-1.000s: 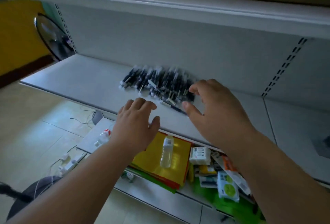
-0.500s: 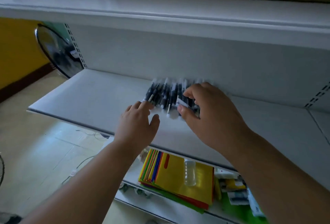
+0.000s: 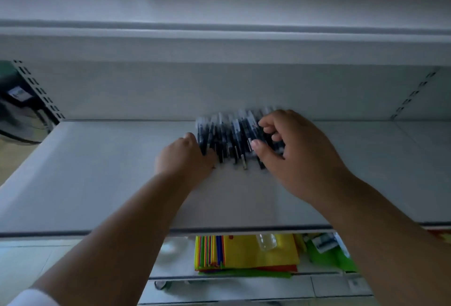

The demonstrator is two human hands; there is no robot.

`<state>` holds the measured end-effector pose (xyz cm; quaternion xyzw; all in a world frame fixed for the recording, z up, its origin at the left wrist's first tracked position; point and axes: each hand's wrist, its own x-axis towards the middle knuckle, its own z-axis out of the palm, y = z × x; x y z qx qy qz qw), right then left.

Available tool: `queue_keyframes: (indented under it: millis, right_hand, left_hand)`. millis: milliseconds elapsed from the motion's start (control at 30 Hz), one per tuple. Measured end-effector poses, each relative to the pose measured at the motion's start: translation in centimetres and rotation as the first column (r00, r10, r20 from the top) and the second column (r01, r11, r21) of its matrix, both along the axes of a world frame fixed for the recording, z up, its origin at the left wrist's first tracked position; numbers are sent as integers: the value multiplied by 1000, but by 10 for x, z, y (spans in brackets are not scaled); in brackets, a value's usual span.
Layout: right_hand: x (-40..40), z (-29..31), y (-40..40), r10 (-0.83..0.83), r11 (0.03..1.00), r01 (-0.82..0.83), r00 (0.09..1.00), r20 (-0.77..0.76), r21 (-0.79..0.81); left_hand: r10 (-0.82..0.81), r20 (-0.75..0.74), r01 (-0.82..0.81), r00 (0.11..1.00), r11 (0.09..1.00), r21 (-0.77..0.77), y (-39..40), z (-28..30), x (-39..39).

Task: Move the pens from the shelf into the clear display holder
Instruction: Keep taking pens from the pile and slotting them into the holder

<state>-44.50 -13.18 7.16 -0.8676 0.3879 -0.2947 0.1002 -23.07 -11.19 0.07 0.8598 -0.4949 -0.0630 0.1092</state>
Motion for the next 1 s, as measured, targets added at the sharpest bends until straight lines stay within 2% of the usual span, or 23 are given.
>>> queue_keyframes:
  millis: [133,267,367,500,733,867,1000]
  right_hand:
    - [7,-6,-4,-19,1000,19,1000,-3,6]
    - [13,-11,-6,-31,999,31,999,33,10]
    - [14,-13,-9,-38,999,38,999,32,12]
    - [-1,-14,-16,-99,995,98,995,30,17]
    - [-27,-16,-15,-171,985,172,985,-22,16]
    - [-52,-23,-13,-189,980,196,971,-145,31]
    - [-77,-35,-15,-248,946,296,922,-298,129]
  left_hand:
    - [-31,13,31,999,998,48,-7,1,4]
    - [-52,10,51,999,998,35,-6,4,6]
    - [-49,-58,46,997,998,-53,3,6,9]
    - [-70,-192,18,979,966,-260,26,10,-2]
    - [-297,-403,67,866,866,-495,51,26,-52]
    - [-419,-476,100,773,822,-560,56,17,-70]
    - [-459,-556,69,693,810,-582,57,12,-84]
